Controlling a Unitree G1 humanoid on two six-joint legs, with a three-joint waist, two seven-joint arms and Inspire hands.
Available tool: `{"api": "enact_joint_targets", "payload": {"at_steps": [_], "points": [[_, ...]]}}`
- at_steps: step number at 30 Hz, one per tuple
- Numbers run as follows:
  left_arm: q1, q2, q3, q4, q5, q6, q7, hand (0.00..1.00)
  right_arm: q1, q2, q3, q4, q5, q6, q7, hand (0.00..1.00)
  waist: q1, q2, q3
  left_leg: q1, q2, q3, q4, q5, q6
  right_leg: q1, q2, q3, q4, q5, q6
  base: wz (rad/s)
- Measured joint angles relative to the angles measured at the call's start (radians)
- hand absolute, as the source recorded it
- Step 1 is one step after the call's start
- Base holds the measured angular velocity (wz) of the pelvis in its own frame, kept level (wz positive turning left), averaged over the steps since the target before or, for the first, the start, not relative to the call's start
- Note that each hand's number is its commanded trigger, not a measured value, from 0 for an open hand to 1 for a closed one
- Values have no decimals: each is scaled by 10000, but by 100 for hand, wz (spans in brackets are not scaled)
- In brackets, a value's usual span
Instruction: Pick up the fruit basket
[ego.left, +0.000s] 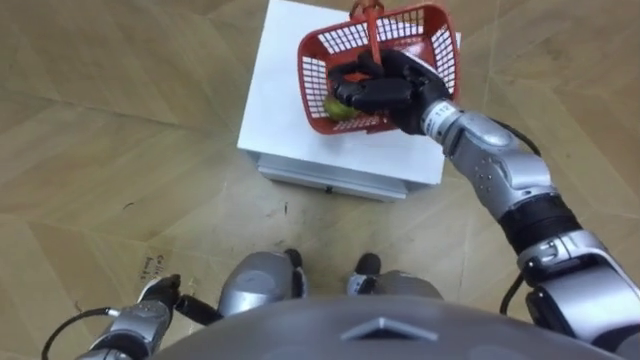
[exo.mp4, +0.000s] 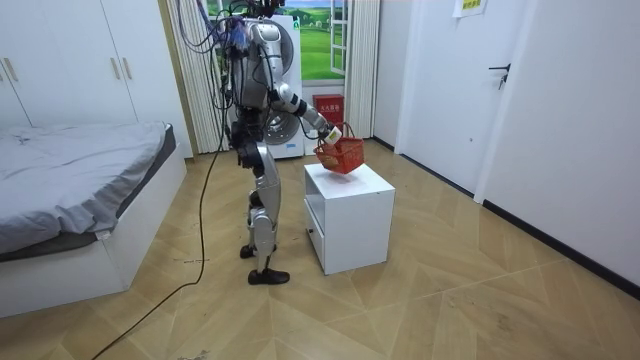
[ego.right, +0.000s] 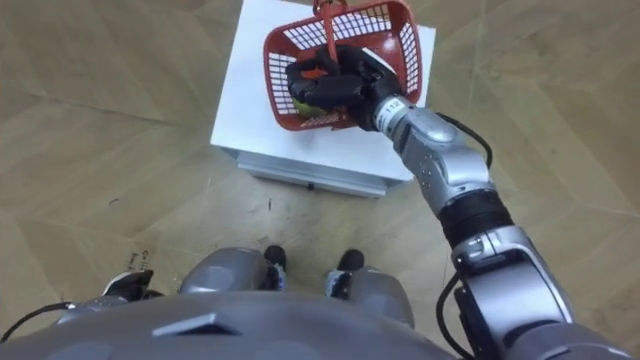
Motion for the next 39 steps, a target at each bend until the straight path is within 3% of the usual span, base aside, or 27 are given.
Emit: {"api": "enact_joint_targets", "payload": {"at_steps": [1,5,9,24,30,39], "points": [[22,-15,-102,0,-5,0,2,0,1,9,-2,128,0,-2,-25,0,-23,75,-36,-55,-1,4,10,1,0,-53,-4,-5,8,-1,0,0],[21,-12,-148,2,-11,-6,5,0,61,8,0,312,-63,-7,-188,0,-91,169,-63,-110,-9,20,10,8,3,-130,-17,-6,14,-2,2,0],[21,-14,-142,2,-9,-8,3,0,106,13,-2,313,-63,-14,-333,0,-266,169,-63,-89,-26,29,-11,11,9,-109,-35,-9,-18,-1,3,0],[88,-21,-140,20,-10,67,-6,0,768,-22,-25,311,-66,-112,-332,0,-311,176,-59,74,-8,61,-85,26,13,59,-20,-55,-78,31,3,0],[163,-46,-141,40,-1,96,-23,0,836,-58,-25,311,-175,-111,-326,0,-508,178,-61,89,-10,50,-107,26,13,74,-16,-76,-67,32,3,0],[304,-82,-140,10,-8,99,294,0,1166,-90,-30,309,-405,-119,-536,0,-582,124,-102,440,7,302,-323,36,25,197,12,189,-73,31,5,-8]]}}
